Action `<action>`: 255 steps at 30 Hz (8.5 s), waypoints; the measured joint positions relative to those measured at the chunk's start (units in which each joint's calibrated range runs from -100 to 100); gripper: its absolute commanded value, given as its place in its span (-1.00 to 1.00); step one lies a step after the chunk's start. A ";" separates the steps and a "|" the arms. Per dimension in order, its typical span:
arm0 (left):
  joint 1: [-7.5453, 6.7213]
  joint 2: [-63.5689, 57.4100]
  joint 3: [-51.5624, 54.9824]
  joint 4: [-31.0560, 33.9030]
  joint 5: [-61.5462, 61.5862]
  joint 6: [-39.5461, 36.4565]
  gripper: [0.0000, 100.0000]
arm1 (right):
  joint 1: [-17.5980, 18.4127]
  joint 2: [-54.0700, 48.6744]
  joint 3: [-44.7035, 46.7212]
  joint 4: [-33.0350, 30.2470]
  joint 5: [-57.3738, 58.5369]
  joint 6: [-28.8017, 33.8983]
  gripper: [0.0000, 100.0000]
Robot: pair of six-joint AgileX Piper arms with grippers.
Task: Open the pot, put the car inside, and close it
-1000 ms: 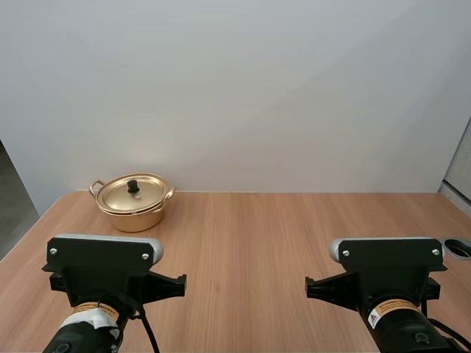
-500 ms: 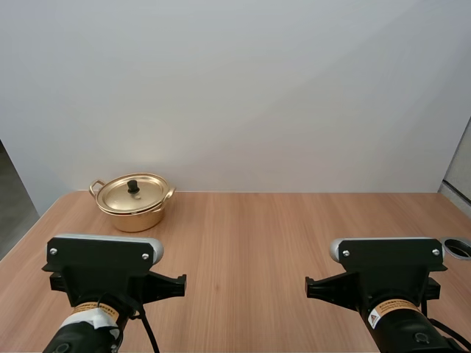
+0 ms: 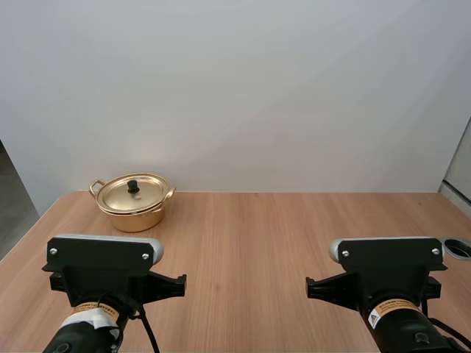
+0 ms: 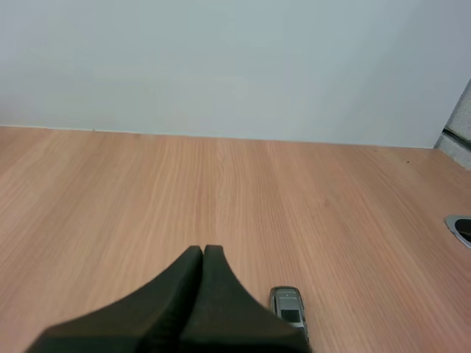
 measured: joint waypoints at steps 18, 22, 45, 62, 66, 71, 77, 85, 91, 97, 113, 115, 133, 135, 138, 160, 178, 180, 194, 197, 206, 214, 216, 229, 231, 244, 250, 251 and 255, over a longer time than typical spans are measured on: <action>0.00 0.00 0.00 3.72 -6.47 17.39 -1.00 | 0.00 0.00 0.00 -24.11 -8.48 -0.27 -1.00; 0.00 0.00 -1.37 10.82 -15.00 23.24 -1.00 | 0.00 0.00 -0.43 -30.91 -18.31 0.76 -1.00; 0.00 32.84 -46.48 17.07 21.30 2.25 -1.00 | 0.00 33.16 -43.42 -21.61 20.86 5.22 -1.00; 0.00 64.25 -78.85 26.03 57.24 -15.79 1.00 | 0.00 63.37 -58.50 -1.55 51.75 -8.43 1.00; 0.00 66.70 -81.39 24.18 57.23 -15.22 1.00 | 0.00 64.99 -60.22 -2.49 51.75 -9.35 1.00; 0.00 83.18 -87.10 22.35 46.70 -6.18 1.00 | 0.00 65.86 -68.17 -9.93 52.78 -10.27 1.00; 0.00 94.75 -87.10 27.67 40.76 -9.40 1.00 | 0.00 65.74 -70.91 -9.00 56.38 -10.27 1.00; 0.00 108.26 -87.10 30.65 33.89 -17.90 1.00 | 0.00 65.74 -70.91 -9.13 60.06 -10.08 1.00; 0.00 113.26 -87.10 30.65 30.13 -18.01 1.00 | 0.00 65.74 -70.91 -9.24 61.62 -10.08 1.00; 0.09 113.95 -87.53 30.76 30.13 -18.58 1.00 | 0.00 65.74 -70.91 -9.24 61.62 -10.08 1.00; 1.98 117.87 -87.65 28.88 28.18 -14.25 -1.00 | 0.00 65.74 -70.91 -9.11 63.26 -10.08 1.00; 1.98 117.87 -87.65 28.88 29.40 -14.39 -0.99 | 0.00 65.74 -70.91 -9.11 63.26 -10.08 1.00; 1.98 104.72 -103.04 26.45 42.59 -12.60 -1.00 | -2.79 65.85 -65.86 1.20 62.56 -6.23 1.00; 1.98 101.21 -104.44 24.14 44.21 -10.23 -1.00 | -3.79 65.85 -62.52 2.72 59.83 -6.23 1.00; 1.98 95.95 -104.60 20.17 45.34 -7.05 -1.00 | -4.29 65.85 -57.08 3.91 55.35 -6.62 1.00; 1.98 81.21 -104.60 4.13 62.51 1.68 -1.00 | -8.58 84.06 -40.80 1.55 31.91 -8.05 1.00; 1.98 77.33 -104.60 4.13 65.16 2.38 -1.00 | -9.07 87.25 -45.05 6.17 22.86 -10.60 -1.00; 1.98 75.21 -104.60 4.13 65.68 2.38 -1.00 | -8.93 87.12 -47.87 6.52 24.31 -11.69 -1.00; 1.98 50.55 -104.60 7.35 69.35 2.55 -1.00 | -7.47 87.12 -74.18 25.95 42.07 -26.92 -1.00; 1.98 45.84 -104.75 10.60 70.54 2.55 -1.00 | -5.27 87.23 -78.08 30.94 45.37 -31.23 -1.00; 1.98 41.84 -105.28 15.52 70.54 2.55 -1.00 | 4.76 92.54 -88.46 46.27 41.96 -38.01 -1.00; 4.28 41.84 -105.43 15.52 70.49 2.55 -1.00 | 13.81 104.30 -100.26 47.53 41.36 -37.64 -1.00; 4.62 41.84 -105.43 15.52 70.49 2.55 -1.00 | 16.19 108.05 -103.93 45.19 41.36 -36.72 -1.00; 5.53 41.84 -105.43 15.45 70.49 3.57 -1.00 | 25.42 129.86 -125.37 34.96 41.60 -30.22 -1.00; 5.53 41.84 -105.43 15.45 70.49 3.57 -1.00 | 25.42 132.42 -128.17 33.96 41.60 -29.16 -1.00; 5.53 41.84 -105.43 15.45 70.49 4.54 -1.00 | 25.64 138.34 -132.87 33.56 37.43 -26.08 -0.67; 5.53 41.84 -105.43 15.45 70.49 4.64 -1.00 | 25.69 138.34 -132.87 29.91 32.31 -26.67 1.00; 5.53 41.84 -105.43 15.45 70.49 4.64 -1.00 | 25.69 138.34 -132.87 29.78 31.46 -27.09 1.00; 5.53 41.84 -105.43 15.45 70.49 4.64 -1.00 | 25.69 138.22 -132.87 29.78 28.66 -28.59 1.00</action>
